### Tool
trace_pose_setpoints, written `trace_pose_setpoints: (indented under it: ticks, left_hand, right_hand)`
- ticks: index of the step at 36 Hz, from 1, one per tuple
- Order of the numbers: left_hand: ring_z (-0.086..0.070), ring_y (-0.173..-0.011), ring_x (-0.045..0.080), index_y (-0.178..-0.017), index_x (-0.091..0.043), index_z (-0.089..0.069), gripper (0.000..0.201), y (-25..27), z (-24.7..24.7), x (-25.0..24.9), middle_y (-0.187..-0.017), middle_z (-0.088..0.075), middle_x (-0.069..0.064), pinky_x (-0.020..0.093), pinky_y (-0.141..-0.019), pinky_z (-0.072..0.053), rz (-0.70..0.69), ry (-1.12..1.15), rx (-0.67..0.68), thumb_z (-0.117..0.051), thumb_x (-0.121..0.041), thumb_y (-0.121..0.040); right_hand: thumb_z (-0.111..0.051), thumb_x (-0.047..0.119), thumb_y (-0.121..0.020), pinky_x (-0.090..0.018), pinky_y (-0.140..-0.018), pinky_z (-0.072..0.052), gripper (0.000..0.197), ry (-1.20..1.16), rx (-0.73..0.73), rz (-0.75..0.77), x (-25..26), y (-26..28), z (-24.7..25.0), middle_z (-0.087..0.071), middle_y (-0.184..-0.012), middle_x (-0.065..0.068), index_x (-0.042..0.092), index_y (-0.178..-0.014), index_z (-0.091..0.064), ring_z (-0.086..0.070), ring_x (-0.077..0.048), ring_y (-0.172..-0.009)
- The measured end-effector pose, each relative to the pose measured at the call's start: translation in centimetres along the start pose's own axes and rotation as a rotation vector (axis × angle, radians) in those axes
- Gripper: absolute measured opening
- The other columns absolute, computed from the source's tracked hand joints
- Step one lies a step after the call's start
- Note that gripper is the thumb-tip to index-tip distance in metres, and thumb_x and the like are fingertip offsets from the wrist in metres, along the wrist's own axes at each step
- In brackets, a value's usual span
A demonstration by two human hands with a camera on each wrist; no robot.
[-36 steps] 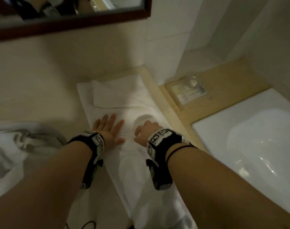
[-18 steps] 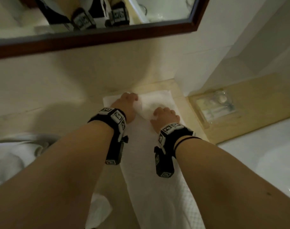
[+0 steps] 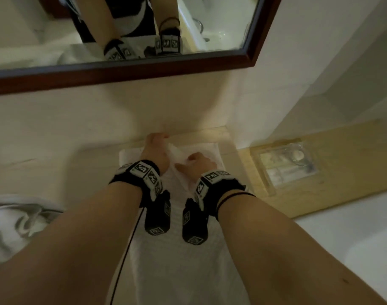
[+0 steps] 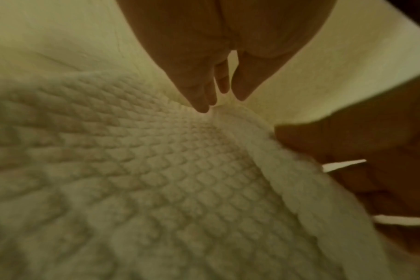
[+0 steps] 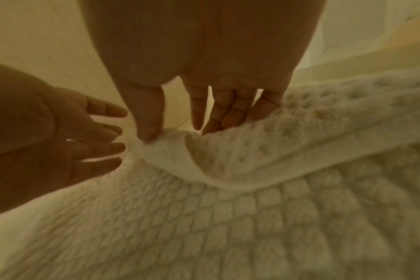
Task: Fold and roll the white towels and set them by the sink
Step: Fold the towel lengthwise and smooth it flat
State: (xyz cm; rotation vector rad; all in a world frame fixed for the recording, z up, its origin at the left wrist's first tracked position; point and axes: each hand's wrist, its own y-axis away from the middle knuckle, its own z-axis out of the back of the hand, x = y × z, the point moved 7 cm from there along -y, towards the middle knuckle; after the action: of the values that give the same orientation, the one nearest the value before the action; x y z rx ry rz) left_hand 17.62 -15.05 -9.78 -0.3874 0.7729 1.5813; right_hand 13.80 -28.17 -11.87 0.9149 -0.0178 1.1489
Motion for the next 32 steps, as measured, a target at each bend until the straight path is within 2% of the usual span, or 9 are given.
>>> trace_pose_setpoints:
  ticks: [9,11,13,15,17,18,24,28,32]
  left_hand:
    - [-0.026,-0.138,0.031,-0.147,-0.022,-0.021,0.073,-0.9,-1.4,1.4,-0.152,-0.026,0.007,0.04,-0.113,-0.026,0.108,-0.246,0.069,-0.06,-0.04,-0.087]
    - [-0.025,-0.138,0.031,-0.146,-0.022,-0.022,0.069,-0.9,-1.4,1.0,-0.152,-0.026,0.007,0.041,-0.112,-0.025,0.107,-0.288,0.072,-0.053,-0.047,-0.089]
    - [-0.024,-0.139,0.029,-0.146,-0.024,-0.023,0.063,-0.9,-1.3,0.5,-0.152,-0.026,0.005,0.042,-0.111,-0.026,0.087,-0.388,0.072,-0.045,-0.049,-0.093]
    - [-0.023,-0.139,0.027,-0.146,-0.026,-0.023,0.054,-0.8,-1.8,-0.1,-0.152,-0.024,0.003,0.041,-0.11,-0.026,0.038,-0.504,0.112,-0.04,-0.04,-0.097]
    - [-0.025,-0.137,0.028,-0.146,-0.027,-0.024,0.05,-0.6,-2.7,-0.4,-0.151,-0.024,0.004,0.04,-0.109,-0.028,-0.02,-0.572,0.181,-0.038,-0.031,-0.099]
    - [-0.028,-0.136,0.028,-0.146,-0.027,-0.024,0.049,-0.5,-3.2,-0.5,-0.15,-0.024,0.004,0.039,-0.107,-0.03,-0.046,-0.598,0.206,-0.038,-0.029,-0.099]
    - [-0.035,-0.128,0.028,-0.139,-0.022,-0.036,0.046,-0.7,-3.6,-0.4,-0.14,-0.033,0.006,0.038,-0.103,-0.032,-0.106,-0.714,0.131,-0.04,-0.039,-0.097]
    - [-0.04,-0.125,0.028,-0.132,-0.018,-0.043,0.044,-1.5,-2.6,0.1,-0.135,-0.041,0.007,0.039,-0.1,-0.035,-0.068,-0.763,0.106,-0.04,-0.044,-0.097]
    - [-0.046,-0.123,0.029,-0.134,-0.016,-0.04,0.041,-2.5,-0.4,1.9,-0.138,-0.045,0.009,0.038,-0.1,-0.036,0.038,-0.705,0.079,-0.034,-0.037,-0.1]
  right_hand:
    - [-0.055,0.021,-0.094,-0.024,-0.083,-0.044,0.043,-0.249,0.147,-0.015,-0.5,-0.9,1.2,-0.05,-0.136,-0.012,0.004,-0.132,-0.049,-0.05,-0.026,-0.124]
    - [-0.048,0.018,-0.097,-0.006,-0.063,-0.043,0.04,-0.236,0.127,-0.013,-0.8,-1.2,2.0,-0.048,-0.139,-0.013,0.003,-0.135,-0.047,-0.048,-0.026,-0.126]
    - [-0.039,0.014,-0.1,-0.001,-0.044,-0.032,0.039,-0.223,0.034,-0.046,-1.9,-1.5,3.7,-0.045,-0.141,-0.012,0.002,-0.137,-0.042,-0.045,-0.025,-0.128]
    - [-0.037,0.014,-0.101,0.0,-0.065,-0.038,0.035,-0.237,-0.067,-0.097,-3.7,-1.1,5.4,-0.045,-0.139,-0.011,0.004,-0.134,-0.043,-0.043,-0.026,-0.128]
    - [-0.034,0.013,-0.101,-0.022,-0.101,-0.037,0.033,-0.12,-0.112,-0.088,-4.9,-1.0,6.4,-0.043,-0.138,-0.015,0.001,-0.131,-0.042,-0.038,-0.028,-0.128]
    - [-0.032,0.011,-0.101,-0.029,-0.106,-0.033,0.034,-0.157,-0.124,-0.124,-5.5,-0.9,6.7,-0.041,-0.139,-0.017,-0.001,-0.133,-0.038,-0.038,-0.029,-0.129]
    - [-0.035,0.017,-0.102,-0.026,-0.087,-0.038,0.032,-0.137,-0.141,-0.051,-5.3,-1.9,6.9,-0.051,-0.13,-0.017,0.004,-0.128,-0.048,-0.051,-0.03,-0.117]
    - [-0.042,0.023,-0.1,-0.025,-0.092,-0.038,0.035,-0.198,-0.154,-0.005,-4.2,-2.6,6.4,-0.055,-0.13,-0.014,0.008,-0.13,-0.05,-0.051,-0.029,-0.118]
    - [-0.041,0.016,-0.099,-0.016,-0.072,-0.035,0.033,-0.161,-0.154,-0.043,-4.8,-2.8,6.2,-0.054,-0.132,-0.013,0.004,-0.128,-0.052,-0.052,-0.027,-0.12]
